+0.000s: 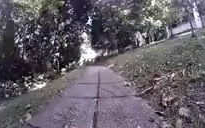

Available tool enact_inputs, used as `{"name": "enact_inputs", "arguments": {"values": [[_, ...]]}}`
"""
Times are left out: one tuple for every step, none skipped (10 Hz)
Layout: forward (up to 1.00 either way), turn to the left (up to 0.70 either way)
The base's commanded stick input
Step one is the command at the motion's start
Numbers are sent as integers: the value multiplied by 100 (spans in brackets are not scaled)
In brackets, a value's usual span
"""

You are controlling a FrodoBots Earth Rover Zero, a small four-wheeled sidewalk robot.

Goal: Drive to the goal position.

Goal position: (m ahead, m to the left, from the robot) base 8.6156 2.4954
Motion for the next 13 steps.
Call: {"name": "enact_inputs", "arguments": {"values": [[50,0],[50,0],[50,0],[50,0],[50,0],[50,0],[50,0],[50,0],[50,0],[50,0],[50,0],[50,0],[50,0]]}}
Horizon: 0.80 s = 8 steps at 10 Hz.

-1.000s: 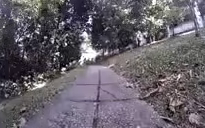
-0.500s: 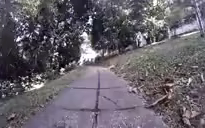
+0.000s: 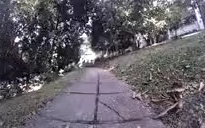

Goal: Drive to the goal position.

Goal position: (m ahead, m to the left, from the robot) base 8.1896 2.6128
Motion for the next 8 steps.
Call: {"name": "enact_inputs", "arguments": {"values": [[50,0],[50,6],[50,27],[50,18],[50,5],[50,0],[50,0],[50,0]]}}
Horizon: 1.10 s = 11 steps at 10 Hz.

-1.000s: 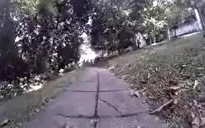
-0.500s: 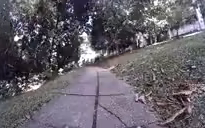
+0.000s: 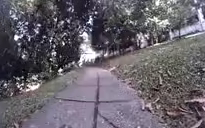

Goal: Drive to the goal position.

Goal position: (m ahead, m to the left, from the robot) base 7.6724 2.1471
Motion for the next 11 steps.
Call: {"name": "enact_inputs", "arguments": {"values": [[50,0],[50,0],[50,0],[50,0],[50,0],[50,0],[50,0],[50,0],[50,0],[50,0],[50,27]]}}
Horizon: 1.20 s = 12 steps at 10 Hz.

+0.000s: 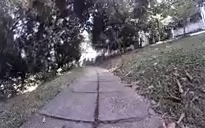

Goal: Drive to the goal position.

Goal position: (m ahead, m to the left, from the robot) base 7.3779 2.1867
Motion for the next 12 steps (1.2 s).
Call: {"name": "enact_inputs", "arguments": {"values": [[50,27],[50,27],[50,27],[50,20],[50,0],[50,0],[50,0],[50,0],[50,0],[50,0],[50,0],[50,0]]}}
